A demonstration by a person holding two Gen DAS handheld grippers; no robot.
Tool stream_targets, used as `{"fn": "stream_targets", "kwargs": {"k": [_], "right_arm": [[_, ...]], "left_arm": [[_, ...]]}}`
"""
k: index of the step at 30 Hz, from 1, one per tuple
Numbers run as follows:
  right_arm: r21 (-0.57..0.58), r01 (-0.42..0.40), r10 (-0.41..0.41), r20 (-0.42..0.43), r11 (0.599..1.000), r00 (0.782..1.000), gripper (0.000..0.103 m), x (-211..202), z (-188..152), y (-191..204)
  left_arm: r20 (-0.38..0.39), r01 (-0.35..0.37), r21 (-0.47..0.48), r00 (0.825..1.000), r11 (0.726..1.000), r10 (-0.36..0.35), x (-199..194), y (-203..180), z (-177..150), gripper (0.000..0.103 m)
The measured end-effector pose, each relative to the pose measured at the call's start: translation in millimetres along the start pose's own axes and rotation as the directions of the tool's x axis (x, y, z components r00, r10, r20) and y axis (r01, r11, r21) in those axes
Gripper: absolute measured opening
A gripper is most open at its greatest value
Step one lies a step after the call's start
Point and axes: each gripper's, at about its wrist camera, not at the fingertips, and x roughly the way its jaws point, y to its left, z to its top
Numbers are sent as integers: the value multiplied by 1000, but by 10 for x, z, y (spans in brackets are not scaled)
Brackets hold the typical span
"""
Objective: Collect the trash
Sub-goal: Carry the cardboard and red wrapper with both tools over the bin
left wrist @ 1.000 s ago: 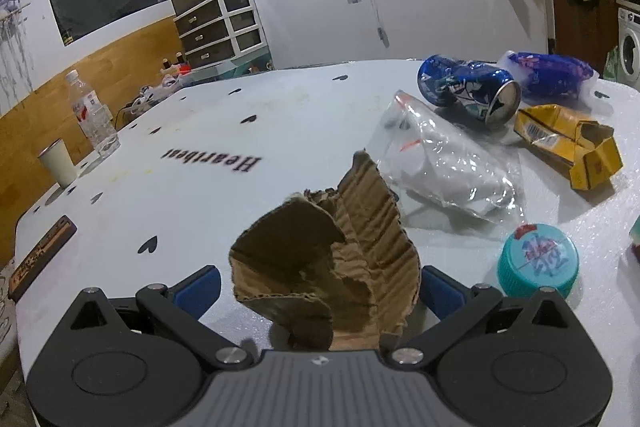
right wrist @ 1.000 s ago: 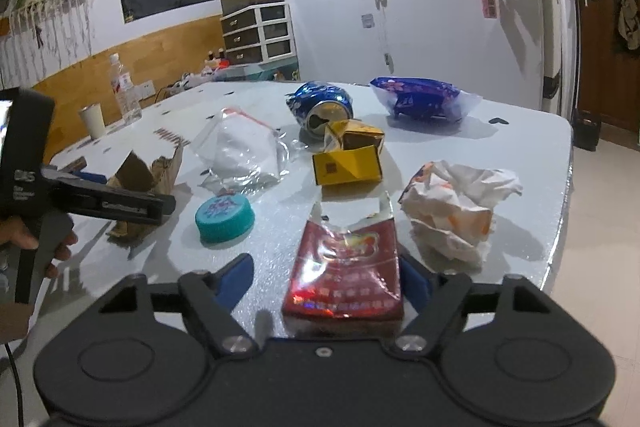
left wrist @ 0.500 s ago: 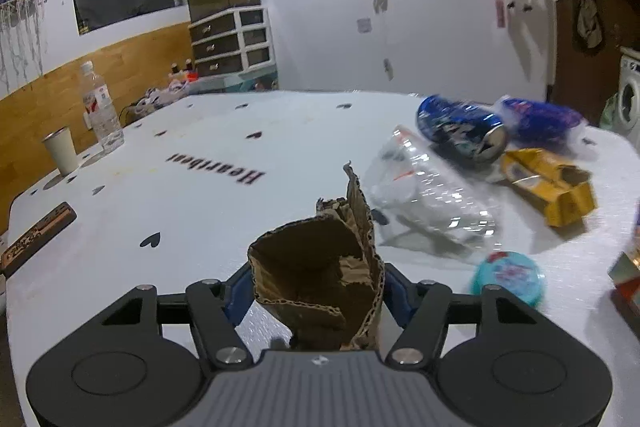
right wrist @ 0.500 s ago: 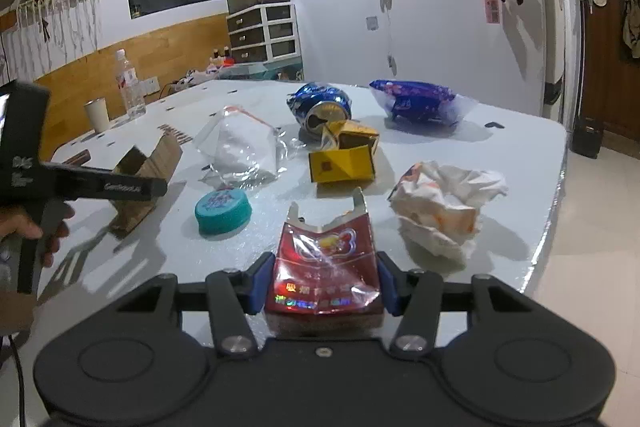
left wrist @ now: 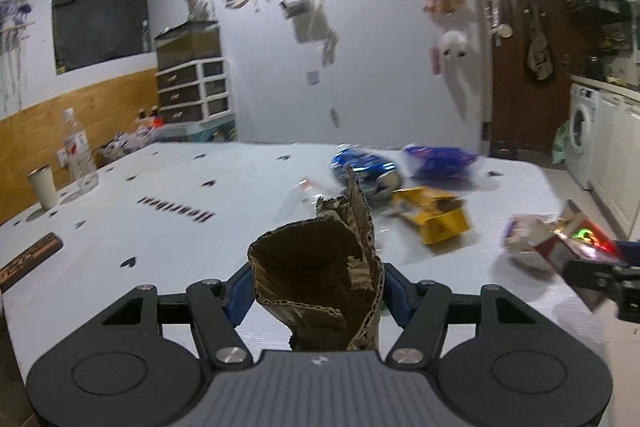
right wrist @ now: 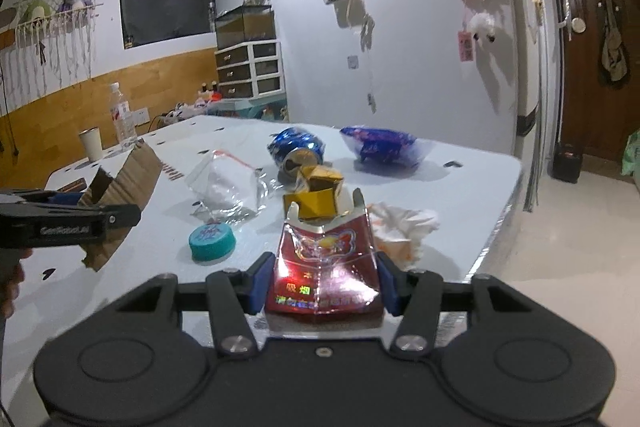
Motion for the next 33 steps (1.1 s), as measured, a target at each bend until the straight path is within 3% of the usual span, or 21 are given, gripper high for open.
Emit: {"fn": "stream_targets", "kwargs": {"k": [16,33], "right_arm": [[37,112,-114,77,993,990,54,-719,-49,-537],[88,261,-268,77,961,960,54,-1359,-366,-1297]], "left_arm": [[52,156,30,986,987,-157,-440,-806,3,65],[54,312,82,947,947,-316,-585,-1812,-72,65]]}}
